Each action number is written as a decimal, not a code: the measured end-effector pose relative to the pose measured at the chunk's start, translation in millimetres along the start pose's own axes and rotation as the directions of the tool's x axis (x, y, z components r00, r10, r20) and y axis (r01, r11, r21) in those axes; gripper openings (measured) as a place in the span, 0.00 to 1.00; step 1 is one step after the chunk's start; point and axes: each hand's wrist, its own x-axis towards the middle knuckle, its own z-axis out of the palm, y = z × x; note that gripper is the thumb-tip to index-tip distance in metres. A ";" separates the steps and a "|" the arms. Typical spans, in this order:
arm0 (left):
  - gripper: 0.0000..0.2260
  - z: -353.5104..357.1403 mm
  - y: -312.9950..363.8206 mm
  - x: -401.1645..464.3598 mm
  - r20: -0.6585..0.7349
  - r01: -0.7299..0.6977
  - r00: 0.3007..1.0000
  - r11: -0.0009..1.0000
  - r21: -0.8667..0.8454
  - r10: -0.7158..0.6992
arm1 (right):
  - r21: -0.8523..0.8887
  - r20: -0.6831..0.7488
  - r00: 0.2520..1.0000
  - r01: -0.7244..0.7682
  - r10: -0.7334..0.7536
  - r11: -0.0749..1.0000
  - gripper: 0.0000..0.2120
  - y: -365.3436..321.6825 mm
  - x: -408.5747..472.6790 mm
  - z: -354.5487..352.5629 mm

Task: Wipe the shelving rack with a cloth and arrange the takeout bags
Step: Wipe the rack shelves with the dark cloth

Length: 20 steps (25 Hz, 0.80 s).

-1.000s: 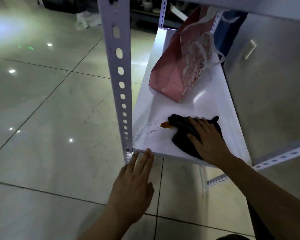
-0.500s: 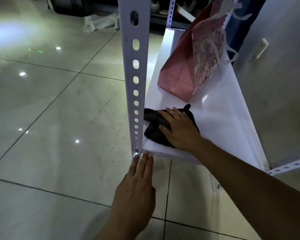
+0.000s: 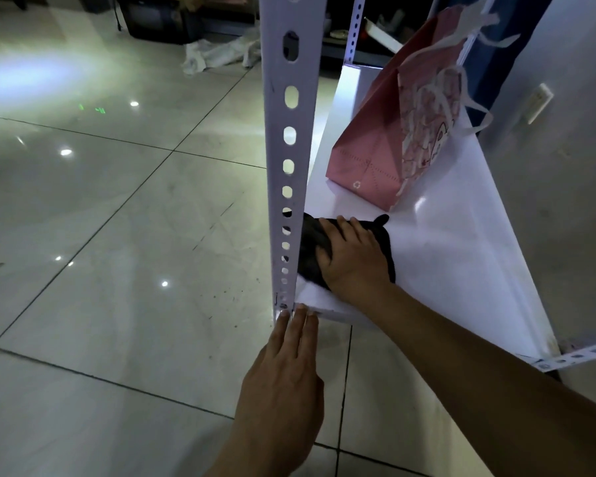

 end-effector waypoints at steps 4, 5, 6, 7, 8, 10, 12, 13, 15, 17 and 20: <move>0.35 -3.1 6.4 -0.8 -0.017 0.072 0.997 0.997 -0.031 -0.073 | 0.016 -0.045 0.998 0.051 -0.050 0.999 0.28 -10.0 -37.9 13.5; 0.36 -5.4 9.0 -1.0 -0.005 0.072 0.997 0.997 -0.036 -0.072 | 0.030 -0.028 0.997 0.076 -0.075 0.997 0.27 -8.0 -35.3 13.0; 0.36 -8.9 11.5 -0.2 0.028 0.051 0.998 0.998 -0.043 -0.050 | 0.050 -0.014 0.997 0.083 -0.082 0.995 0.26 -5.5 -26.0 10.5; 0.36 -10.2 13.1 -0.2 0.013 0.020 1.000 0.999 -0.044 -0.020 | 0.071 -0.009 0.997 0.073 -0.072 0.995 0.26 -3.5 -15.5 7.1; 0.36 -8.6 13.7 -0.5 -0.021 0.006 1.000 1.000 -0.028 -0.007 | 0.093 -0.009 0.998 0.061 -0.060 0.994 0.25 -3.0 -8.9 3.4; 0.36 -8.0 14.4 -1.4 -0.019 0.010 1.000 0.999 -0.033 -0.011 | 0.109 -0.036 0.997 0.067 -0.064 0.992 0.25 -3.3 -12.9 1.1; 0.36 -6.9 13.9 1.0 -0.014 0.034 0.999 0.998 -0.045 -0.035 | 0.108 -0.016 0.995 0.104 -0.103 0.989 0.25 3.7 -35.3 1.6; 0.35 -7.0 12.5 0.6 -0.041 0.030 0.999 0.998 -0.049 -0.032 | 0.098 0.010 0.993 0.118 -0.119 0.988 0.25 14.2 -47.3 -0.5; 0.35 -9.7 11.3 0.8 -0.043 0.018 0.999 0.999 -0.051 -0.020 | -0.008 0.044 0.994 0.104 -0.104 0.995 0.24 48.3 -63.4 -14.7; 0.36 -13.3 11.7 0.3 -0.061 0.027 0.998 0.995 -0.094 -0.033 | -0.157 -0.014 1.000 0.016 -0.018 0.987 0.25 82.0 -69.9 -36.8; 0.36 -9.2 15.1 2.8 -0.098 0.032 0.994 0.991 -0.129 -0.044 | -0.223 -0.084 0.987 -0.152 0.136 0.963 0.26 108.9 -79.8 -42.4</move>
